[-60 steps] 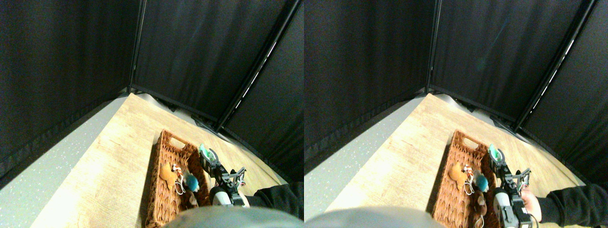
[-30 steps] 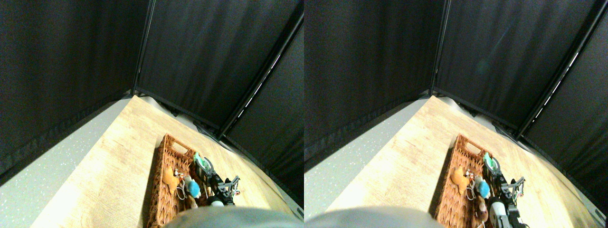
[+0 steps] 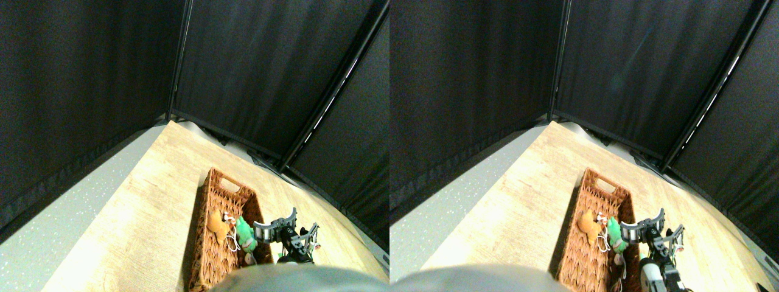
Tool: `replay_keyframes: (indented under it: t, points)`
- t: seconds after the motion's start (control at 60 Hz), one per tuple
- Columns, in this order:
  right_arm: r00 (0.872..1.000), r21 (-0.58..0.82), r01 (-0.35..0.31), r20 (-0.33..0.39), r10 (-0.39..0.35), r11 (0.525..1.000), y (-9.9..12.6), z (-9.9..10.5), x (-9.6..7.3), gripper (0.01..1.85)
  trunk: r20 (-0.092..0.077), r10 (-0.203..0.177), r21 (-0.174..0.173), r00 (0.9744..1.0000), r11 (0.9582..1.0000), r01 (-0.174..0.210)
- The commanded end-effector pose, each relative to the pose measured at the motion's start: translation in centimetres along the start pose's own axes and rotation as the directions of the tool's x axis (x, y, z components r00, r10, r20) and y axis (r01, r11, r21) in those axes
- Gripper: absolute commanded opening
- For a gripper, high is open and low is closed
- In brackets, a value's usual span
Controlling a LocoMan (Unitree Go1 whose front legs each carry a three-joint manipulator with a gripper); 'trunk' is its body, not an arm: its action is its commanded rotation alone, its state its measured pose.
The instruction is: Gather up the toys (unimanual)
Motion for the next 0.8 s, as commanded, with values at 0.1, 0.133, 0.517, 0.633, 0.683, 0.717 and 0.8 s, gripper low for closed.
replay_keyframes:
  t: [0.1, 0.133, 0.517, 0.633, 0.683, 0.717, 0.8]
  points:
    - [0.987, 0.013, -0.067, 0.147, 0.064, 0.998, 0.3, 3.5, -0.1, 1.02, -0.024, -0.031, 0.043, 0.9992, 0.9985, 0.032]
    - [0.984, 0.028, -0.062, 0.170, 0.056, 0.998, 0.0, 4.2, -0.2, 1.00, -0.029, -0.040, 0.051, 0.9988, 0.9978, 0.041]
    - [0.932, 0.044, -0.021, 0.362, 0.004, 0.999, -3.4, 9.6, -2.5, 1.03, -0.072, -0.101, 0.125, 0.9923, 0.9861, 0.110]
    - [0.937, 0.076, -0.030, 0.349, 0.001, 0.997, -5.0, 9.6, -3.0, 0.99, -0.078, -0.104, 0.132, 0.9915, 0.9848, 0.113]
    - [0.940, 0.089, -0.028, 0.340, -0.004, 0.996, -5.5, 9.6, -3.0, 0.99, -0.080, -0.103, 0.132, 0.9915, 0.9847, 0.113]
    - [0.942, 0.116, -0.028, 0.336, -0.013, 0.993, -6.0, 9.4, -3.1, 1.00, -0.080, -0.103, 0.133, 0.9914, 0.9847, 0.113]
    - [0.942, 0.124, -0.017, 0.334, -0.026, 0.992, -6.5, 9.0, -3.1, 1.03, -0.080, -0.103, 0.134, 0.9914, 0.9845, 0.113]
